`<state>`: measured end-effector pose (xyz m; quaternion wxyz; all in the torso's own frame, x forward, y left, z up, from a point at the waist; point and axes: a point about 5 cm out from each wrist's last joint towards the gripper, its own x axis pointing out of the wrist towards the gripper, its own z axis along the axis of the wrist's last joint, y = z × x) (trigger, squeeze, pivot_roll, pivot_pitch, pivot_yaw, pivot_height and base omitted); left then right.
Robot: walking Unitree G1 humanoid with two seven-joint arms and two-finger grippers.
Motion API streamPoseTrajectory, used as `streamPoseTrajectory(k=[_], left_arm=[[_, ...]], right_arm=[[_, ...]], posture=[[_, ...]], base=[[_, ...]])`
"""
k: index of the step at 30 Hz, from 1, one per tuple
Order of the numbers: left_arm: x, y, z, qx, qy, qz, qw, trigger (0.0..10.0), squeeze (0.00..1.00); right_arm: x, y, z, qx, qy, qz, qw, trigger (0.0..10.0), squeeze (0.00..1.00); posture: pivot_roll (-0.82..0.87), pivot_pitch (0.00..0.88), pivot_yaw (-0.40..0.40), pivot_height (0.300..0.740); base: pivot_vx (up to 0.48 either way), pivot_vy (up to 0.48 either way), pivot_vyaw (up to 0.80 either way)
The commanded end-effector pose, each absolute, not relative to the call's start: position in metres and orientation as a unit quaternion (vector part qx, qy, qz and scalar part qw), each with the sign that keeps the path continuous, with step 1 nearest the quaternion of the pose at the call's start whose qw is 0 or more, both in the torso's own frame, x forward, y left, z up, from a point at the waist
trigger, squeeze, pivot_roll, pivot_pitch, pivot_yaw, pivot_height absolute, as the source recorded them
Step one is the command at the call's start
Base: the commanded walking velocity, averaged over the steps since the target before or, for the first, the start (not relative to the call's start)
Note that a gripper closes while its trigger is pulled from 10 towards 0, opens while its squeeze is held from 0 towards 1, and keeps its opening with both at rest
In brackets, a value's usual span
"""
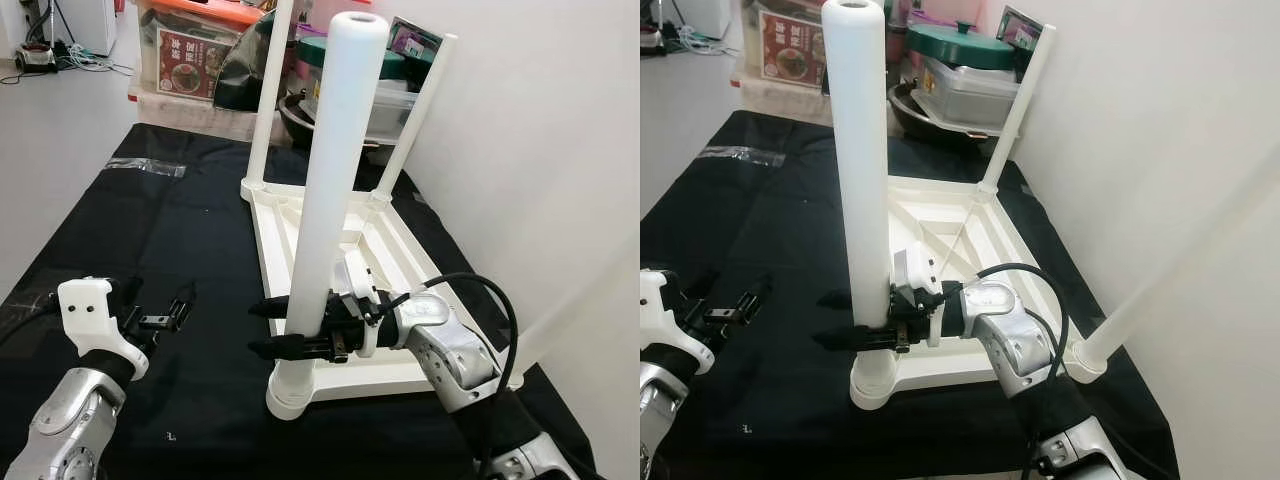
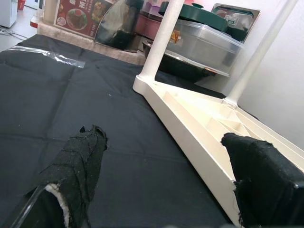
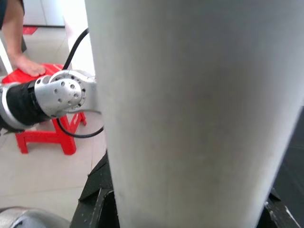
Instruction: Building children table
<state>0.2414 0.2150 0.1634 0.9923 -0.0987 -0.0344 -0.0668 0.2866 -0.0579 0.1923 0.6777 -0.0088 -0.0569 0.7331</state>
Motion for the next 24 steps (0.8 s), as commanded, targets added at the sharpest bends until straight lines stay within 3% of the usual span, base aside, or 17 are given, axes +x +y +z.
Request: streamPoseTrajectory(k=[1, 2, 5, 6, 7, 8, 9, 10, 11, 16, 19, 24], left_arm=[[0.240, 0.211, 0.157, -0.111, -0.021, -0.067, 0.991, 10.0, 0.00], [0.240, 0.211, 0.157, -0.111, -0.021, -0.067, 0.991, 10.0, 0.00], [0.240, 0.213, 0.157, -0.114, -0.021, -0.063, 0.991, 10.0, 0.00], [0.240, 0.213, 0.157, -0.114, -0.021, -0.063, 0.991, 10.0, 0.00], [0.239, 0.214, 0.157, -0.115, -0.021, -0.062, 0.991, 10.0, 0.00], [0.239, 0.214, 0.157, -0.115, -0.021, -0.062, 0.991, 10.0, 0.00], [0.239, 0.214, 0.156, -0.115, -0.020, -0.061, 0.991, 10.0, 0.00], [0.239, 0.214, 0.156, -0.115, -0.020, -0.061, 0.991, 10.0, 0.00], [0.239, 0.215, 0.156, -0.114, -0.019, -0.057, 0.992, 10.0, 0.00], [0.240, 0.217, 0.155, -0.112, -0.019, -0.052, 0.992, 10.0, 0.00], [0.242, 0.221, 0.155, -0.110, -0.017, -0.044, 0.993, 10.0, 0.00], [0.244, 0.221, 0.155, -0.110, -0.016, -0.044, 0.993, 10.0, 0.00]], right_arm=[[0.288, -0.049, 0.180, 0.047, -0.041, 0.707, 0.705, 10.0, 0.00], [0.288, -0.049, 0.180, 0.047, -0.041, 0.707, 0.705, 10.0, 0.00], [0.304, -0.047, 0.179, 0.075, -0.054, 0.605, 0.791, 10.0, 0.00], [0.304, -0.047, 0.179, 0.075, -0.054, 0.605, 0.791, 10.0, 0.00], [0.311, -0.049, 0.178, 0.078, -0.060, 0.558, 0.824, 10.0, 0.00], [0.311, -0.049, 0.178, 0.078, -0.060, 0.558, 0.824, 10.0, 0.00], [0.318, -0.054, 0.177, 0.091, -0.062, 0.505, 0.856, 10.0, 0.00], [0.318, -0.054, 0.177, 0.091, -0.062, 0.505, 0.856, 10.0, 0.00], [0.341, -0.093, 0.164, 0.080, -0.057, 0.291, 0.952, 10.0, 0.00], [0.345, -0.123, 0.155, 0.064, -0.053, 0.169, 0.982, 10.0, 0.00], [0.335, -0.154, 0.145, 0.037, -0.038, 0.030, 0.998, 10.0, 0.00], [0.332, -0.159, 0.140, 0.034, -0.026, -0.008, 0.999, 10.0, 0.00]], posture=[[0.19, 0.000, -0.229, 0.740], [0.19, 0.000, -0.229, 0.740], [0.19, 0.000, -0.224, 0.740], [0.19, 0.000, -0.224, 0.740], [0.18, 0.000, -0.223, 0.740], [0.18, 0.000, -0.223, 0.740], [0.18, 0.000, -0.218, 0.740], [0.18, 0.000, -0.218, 0.740], [0.18, 0.000, -0.211, 0.740], [0.17, 0.000, -0.203, 0.740], [0.16, 0.000, -0.185, 0.740], [0.15, 0.000, -0.181, 0.740]], base=[[0.000, 0.000, 0.00], [0.000, 0.000, 0.00], [0.000, 0.000, 0.00], [0.000, 0.000, 0.00], [0.000, 0.000, 0.00], [0.000, 0.000, 0.00], [0.000, 0.000, 0.00], [0.000, 0.000, 0.00], [0.000, 0.000, 0.00], [0.000, 0.000, 0.00], [0.000, 0.000, 0.00], [0.000, 0.000, 0.00]])
